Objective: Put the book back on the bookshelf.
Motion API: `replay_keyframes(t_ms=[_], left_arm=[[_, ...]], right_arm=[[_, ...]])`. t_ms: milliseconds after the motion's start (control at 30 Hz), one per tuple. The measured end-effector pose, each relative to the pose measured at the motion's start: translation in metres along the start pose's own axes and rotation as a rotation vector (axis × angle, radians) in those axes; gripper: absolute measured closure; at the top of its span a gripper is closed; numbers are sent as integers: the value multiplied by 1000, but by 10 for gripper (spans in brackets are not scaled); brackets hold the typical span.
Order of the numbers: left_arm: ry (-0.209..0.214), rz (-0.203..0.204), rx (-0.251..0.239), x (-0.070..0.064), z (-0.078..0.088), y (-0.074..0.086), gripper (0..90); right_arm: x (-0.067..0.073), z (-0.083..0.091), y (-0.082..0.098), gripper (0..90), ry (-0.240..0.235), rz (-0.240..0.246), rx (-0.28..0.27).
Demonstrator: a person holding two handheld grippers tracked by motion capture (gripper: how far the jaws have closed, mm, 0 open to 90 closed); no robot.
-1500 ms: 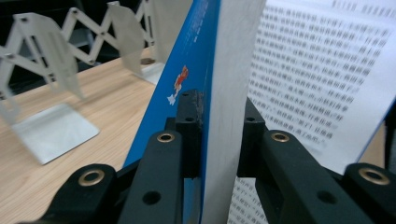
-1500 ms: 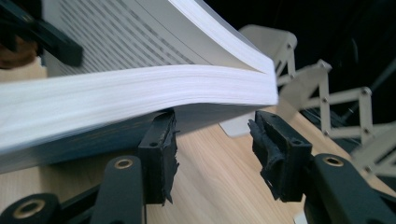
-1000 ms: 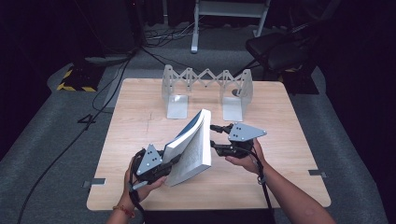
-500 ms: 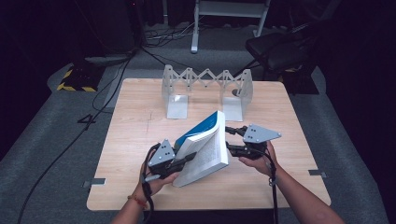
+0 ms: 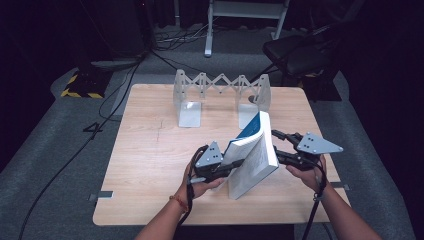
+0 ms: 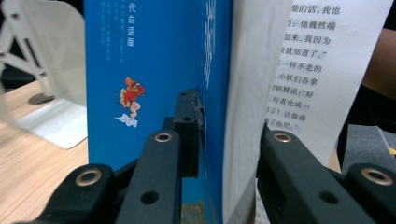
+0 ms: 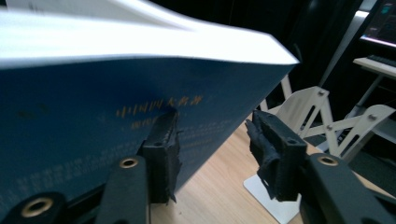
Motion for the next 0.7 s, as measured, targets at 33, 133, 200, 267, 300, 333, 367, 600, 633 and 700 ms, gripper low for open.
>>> replay_keyframes(t_ms=[33, 133, 200, 267, 300, 333, 367, 600, 633, 700], left_arm=[[-1, 2, -3, 0, -1, 0, 750], [-18, 5, -8, 1, 4, 0, 748], [-33, 2, -10, 1, 8, 0, 743], [-43, 5, -7, 3, 14, 0, 739], [-48, 4, -3, 3, 17, 1, 739], [-48, 4, -3, 3, 17, 1, 739], [-53, 0, 0, 4, 19, 1, 739], [-79, -27, 48, 1, 31, 3, 646], [-79, -27, 48, 1, 31, 3, 628], [-87, -43, 58, -1, 36, 2, 603]], right_arm=[[-2, 4, -3, 551, 12, -2, -17], [-3, 9, -8, 573, 9, -20, -30], [2, 9, -9, 584, 1, -16, -29], [7, 7, -9, 579, -20, -20, -29], [10, 6, -8, 577, -28, -18, -25], [10, 6, -8, 577, -28, -18, -25], [13, 5, -8, 567, -39, -18, -23], [40, -9, 10, 469, -148, -11, 52], [40, -9, 10, 469, -148, -11, 52], [45, -10, 13, 461, -171, -12, 57]])
Point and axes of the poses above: each handheld gripper's, and its own axes: z roughly backward along the jaws, y roughly out of its underside, x roughly to its left, the point moved 3 cm from there along -z, roughly forward along the jaws, and after that the axes turned 13 degrees about -x, right-handed, at the moved point
